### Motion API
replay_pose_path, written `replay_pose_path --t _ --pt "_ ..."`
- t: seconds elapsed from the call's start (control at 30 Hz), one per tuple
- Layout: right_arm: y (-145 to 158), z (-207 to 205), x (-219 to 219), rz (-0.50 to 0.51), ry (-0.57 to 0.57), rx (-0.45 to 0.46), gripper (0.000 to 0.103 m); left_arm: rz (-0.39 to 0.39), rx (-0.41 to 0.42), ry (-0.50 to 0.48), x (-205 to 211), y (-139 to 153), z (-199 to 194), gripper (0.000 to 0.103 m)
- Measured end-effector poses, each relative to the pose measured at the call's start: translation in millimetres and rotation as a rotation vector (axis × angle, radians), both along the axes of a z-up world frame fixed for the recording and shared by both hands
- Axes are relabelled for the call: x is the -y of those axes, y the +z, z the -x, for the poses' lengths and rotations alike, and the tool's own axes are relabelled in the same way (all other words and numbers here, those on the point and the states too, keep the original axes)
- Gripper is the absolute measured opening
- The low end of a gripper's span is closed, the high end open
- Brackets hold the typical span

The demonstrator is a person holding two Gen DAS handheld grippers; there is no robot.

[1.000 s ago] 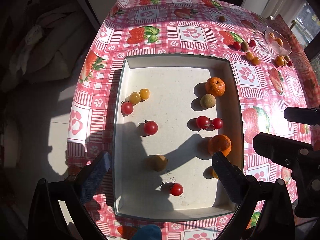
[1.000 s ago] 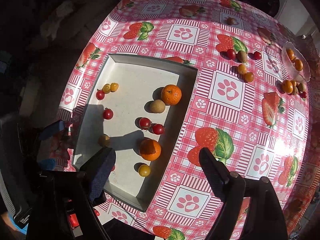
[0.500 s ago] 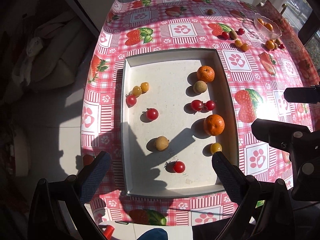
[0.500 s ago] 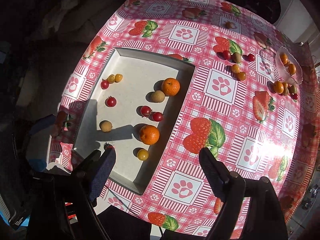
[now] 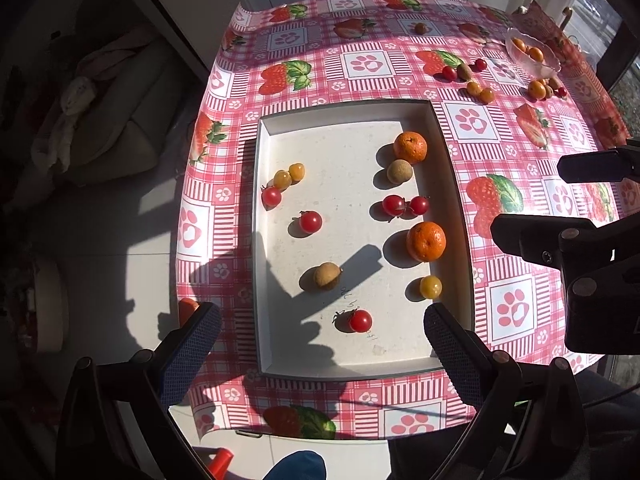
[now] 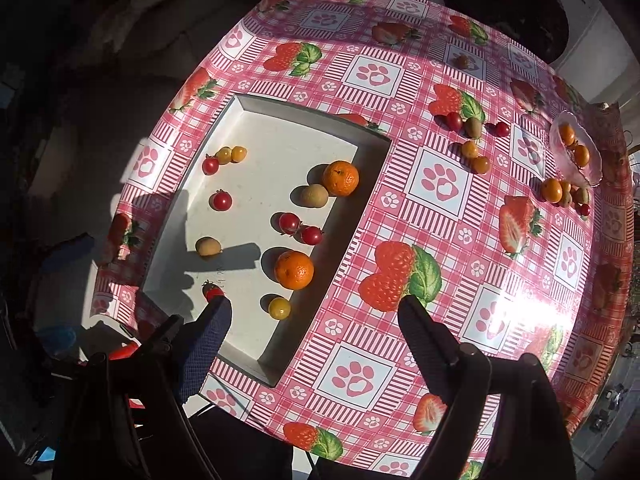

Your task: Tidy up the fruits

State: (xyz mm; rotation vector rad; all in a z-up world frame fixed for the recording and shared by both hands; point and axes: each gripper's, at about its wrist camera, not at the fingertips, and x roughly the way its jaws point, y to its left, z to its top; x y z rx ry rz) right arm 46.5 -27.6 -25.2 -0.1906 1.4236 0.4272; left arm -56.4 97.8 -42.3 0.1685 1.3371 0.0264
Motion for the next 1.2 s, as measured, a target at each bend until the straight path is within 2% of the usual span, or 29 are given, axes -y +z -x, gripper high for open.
replay_pose_path --t 0.67,1.2 --pt "-3.6 2.0 -2.4 0.014 0.041 -0.011 0.088 -0.008 -0.010 -0.005 6.9 0.6 2.3 0.102" --pt "-5.7 0.7 -4.2 0.018 0.046 -0.021 0.088 0.015 -0.015 -0.008 8.1 -0.4 1.0 0.102"
